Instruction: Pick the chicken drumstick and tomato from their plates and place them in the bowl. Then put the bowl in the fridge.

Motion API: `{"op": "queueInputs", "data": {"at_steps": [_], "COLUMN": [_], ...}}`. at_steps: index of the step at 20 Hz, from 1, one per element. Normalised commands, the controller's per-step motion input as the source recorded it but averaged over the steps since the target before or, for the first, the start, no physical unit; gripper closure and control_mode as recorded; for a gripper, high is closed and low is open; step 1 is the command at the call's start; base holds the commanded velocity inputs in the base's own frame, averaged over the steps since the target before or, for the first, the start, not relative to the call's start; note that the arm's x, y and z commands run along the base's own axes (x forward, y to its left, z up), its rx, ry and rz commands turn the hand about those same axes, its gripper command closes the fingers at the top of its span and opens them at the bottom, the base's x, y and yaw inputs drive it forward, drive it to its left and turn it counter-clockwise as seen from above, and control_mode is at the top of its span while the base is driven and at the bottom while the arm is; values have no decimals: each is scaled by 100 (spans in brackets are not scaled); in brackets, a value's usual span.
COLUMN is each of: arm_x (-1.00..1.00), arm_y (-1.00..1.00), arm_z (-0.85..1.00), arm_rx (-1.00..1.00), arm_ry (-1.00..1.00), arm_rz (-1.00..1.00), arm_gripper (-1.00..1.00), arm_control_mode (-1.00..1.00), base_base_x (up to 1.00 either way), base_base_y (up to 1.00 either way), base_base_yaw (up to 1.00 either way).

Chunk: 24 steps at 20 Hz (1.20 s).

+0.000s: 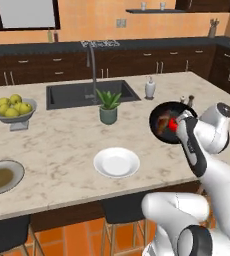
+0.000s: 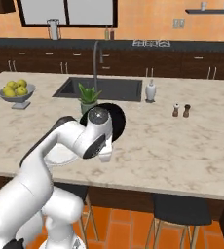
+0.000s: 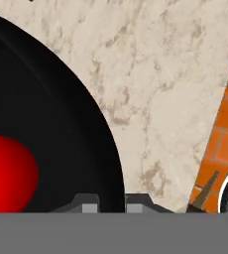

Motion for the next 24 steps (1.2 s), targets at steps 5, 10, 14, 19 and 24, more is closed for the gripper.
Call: {"op": "queueInputs", "data": {"at_steps": [5, 10, 14, 19, 24], "arm_x": [0, 0, 0, 0, 0], "arm_y": [0, 0, 0, 0, 0], "arm_z": [0, 0, 0, 0, 0], "arm_rx": [0, 0, 0, 0, 0], "arm_ry": [0, 0, 0, 0, 0], "arm_rz": [0, 0, 0, 0, 0], "arm_gripper": [100, 100, 100, 100, 100], "arm_control_mode": [100, 100, 100, 100, 100], "base_base_x": [-90, -25, 47, 88, 100], "base_base_y": [0, -30, -100, -100, -100], "base_base_yaw": [-53, -74, -59, -35, -5]}}
